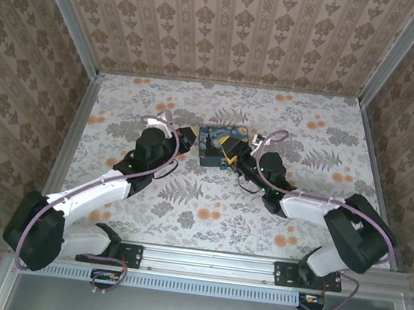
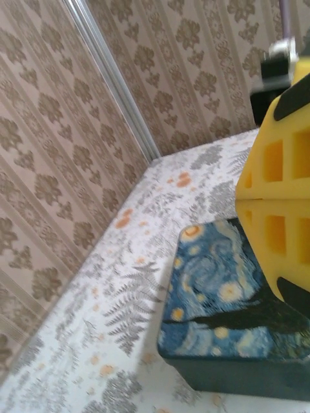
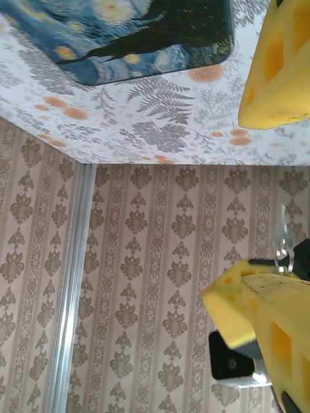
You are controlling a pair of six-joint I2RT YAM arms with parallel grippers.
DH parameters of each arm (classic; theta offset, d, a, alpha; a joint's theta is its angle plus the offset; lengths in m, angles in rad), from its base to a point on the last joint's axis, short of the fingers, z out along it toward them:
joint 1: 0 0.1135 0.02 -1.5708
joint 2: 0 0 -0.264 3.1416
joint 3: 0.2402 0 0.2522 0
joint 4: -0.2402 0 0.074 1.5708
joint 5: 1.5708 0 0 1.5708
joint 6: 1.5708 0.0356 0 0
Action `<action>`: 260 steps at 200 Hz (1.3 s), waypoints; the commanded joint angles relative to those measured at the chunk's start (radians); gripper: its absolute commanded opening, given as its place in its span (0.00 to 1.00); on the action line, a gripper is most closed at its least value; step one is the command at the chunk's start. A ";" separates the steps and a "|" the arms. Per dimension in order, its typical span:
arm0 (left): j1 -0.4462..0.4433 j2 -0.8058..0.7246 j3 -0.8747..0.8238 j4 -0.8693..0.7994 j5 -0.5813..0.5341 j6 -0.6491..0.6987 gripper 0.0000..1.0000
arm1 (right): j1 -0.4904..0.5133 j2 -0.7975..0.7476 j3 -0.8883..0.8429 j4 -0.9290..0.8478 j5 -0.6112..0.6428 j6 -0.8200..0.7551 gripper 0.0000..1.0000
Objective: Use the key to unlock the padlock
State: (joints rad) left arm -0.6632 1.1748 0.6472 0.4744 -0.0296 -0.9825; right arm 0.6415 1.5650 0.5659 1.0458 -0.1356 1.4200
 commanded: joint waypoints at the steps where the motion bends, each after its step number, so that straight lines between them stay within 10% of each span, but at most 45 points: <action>1: -0.012 -0.009 -0.021 0.072 -0.051 0.023 0.00 | 0.045 0.049 0.050 0.165 0.031 0.140 0.62; 139: -0.025 0.023 -0.060 0.107 -0.121 -0.139 0.00 | 0.131 0.171 0.120 0.286 0.111 0.140 0.59; 260: -0.031 0.023 -0.060 0.095 -0.127 -0.146 0.00 | 0.145 0.243 0.193 0.290 0.088 0.145 0.33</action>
State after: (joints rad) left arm -0.6888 1.1961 0.5995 0.5465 -0.1368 -1.1175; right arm 0.7776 1.7966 0.7319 1.2839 -0.0456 1.5566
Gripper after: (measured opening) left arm 0.043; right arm 0.359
